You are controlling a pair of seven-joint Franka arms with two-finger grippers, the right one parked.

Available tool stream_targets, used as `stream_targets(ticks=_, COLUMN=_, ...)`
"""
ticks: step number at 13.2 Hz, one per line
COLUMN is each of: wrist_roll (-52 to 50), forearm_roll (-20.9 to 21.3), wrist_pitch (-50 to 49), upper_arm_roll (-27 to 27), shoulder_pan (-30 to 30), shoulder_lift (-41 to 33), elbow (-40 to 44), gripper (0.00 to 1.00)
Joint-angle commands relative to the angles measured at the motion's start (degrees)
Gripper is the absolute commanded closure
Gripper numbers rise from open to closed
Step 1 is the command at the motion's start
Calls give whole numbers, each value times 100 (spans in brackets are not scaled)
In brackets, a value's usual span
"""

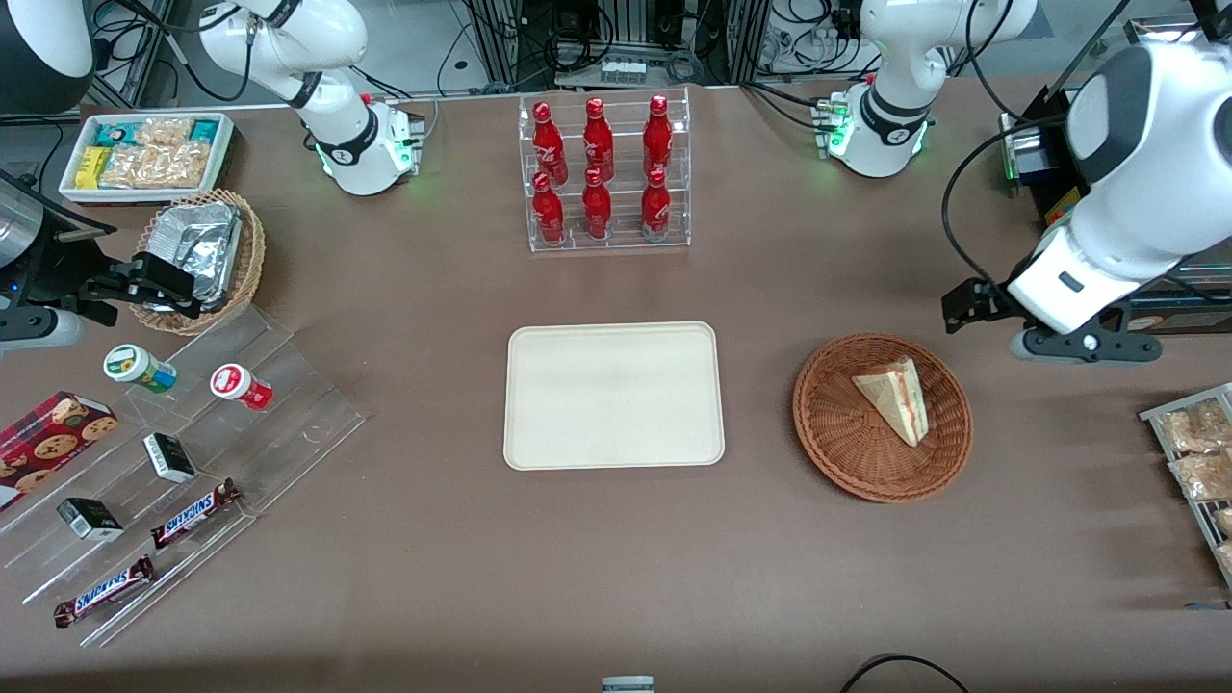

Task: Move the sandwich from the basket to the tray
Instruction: 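Move the open left gripper over the sandwich in the basket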

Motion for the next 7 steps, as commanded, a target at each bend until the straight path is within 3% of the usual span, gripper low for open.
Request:
stream_targets(ticks=1, wrist_roll=-396, forearm_roll=-34, wrist_pitch=519, upper_arm_roll=56, shoulder_pan=22, shoulder_lift=-278, elbow=-816, gripper=0)
stream_targets(ticks=7, wrist_roll=-1695, forearm_roll=-34, wrist_pitch=2039, upper_arm_roll=47, shoulder_pan=13, shoulder_lift=-374, elbow=-1986, gripper=0)
